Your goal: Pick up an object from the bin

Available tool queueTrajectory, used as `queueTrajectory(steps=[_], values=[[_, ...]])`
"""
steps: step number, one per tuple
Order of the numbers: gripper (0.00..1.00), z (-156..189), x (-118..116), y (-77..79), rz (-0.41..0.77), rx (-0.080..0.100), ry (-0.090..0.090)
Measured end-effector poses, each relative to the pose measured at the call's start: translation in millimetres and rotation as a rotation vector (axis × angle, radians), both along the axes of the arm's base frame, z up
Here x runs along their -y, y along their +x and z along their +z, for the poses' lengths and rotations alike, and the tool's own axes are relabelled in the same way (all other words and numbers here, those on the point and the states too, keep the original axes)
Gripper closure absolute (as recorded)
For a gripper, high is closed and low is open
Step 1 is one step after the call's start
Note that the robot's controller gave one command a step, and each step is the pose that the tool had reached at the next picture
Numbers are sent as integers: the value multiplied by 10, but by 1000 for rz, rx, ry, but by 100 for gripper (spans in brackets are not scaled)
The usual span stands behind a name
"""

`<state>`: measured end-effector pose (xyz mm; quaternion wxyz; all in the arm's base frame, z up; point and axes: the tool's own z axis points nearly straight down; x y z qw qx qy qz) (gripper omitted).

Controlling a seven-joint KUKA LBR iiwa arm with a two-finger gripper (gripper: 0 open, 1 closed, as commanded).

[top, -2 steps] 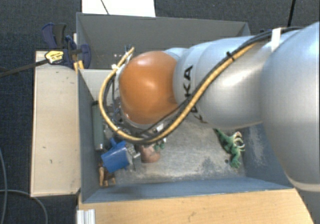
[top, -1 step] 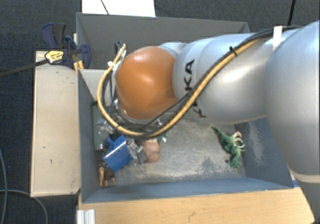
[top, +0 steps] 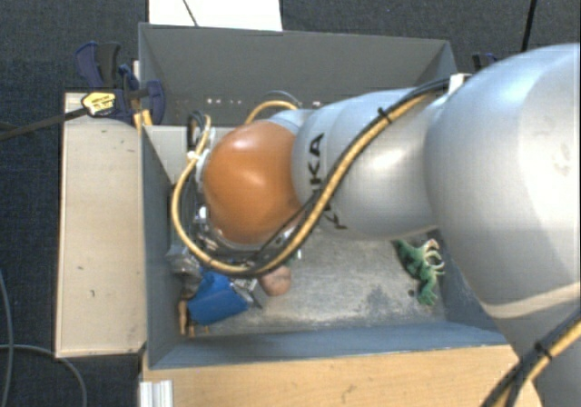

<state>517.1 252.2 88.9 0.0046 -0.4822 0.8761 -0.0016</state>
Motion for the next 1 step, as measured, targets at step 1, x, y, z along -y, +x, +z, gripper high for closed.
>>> queueTrajectory(steps=[1], values=[[100,114,40,-5,5,-8,-8]])
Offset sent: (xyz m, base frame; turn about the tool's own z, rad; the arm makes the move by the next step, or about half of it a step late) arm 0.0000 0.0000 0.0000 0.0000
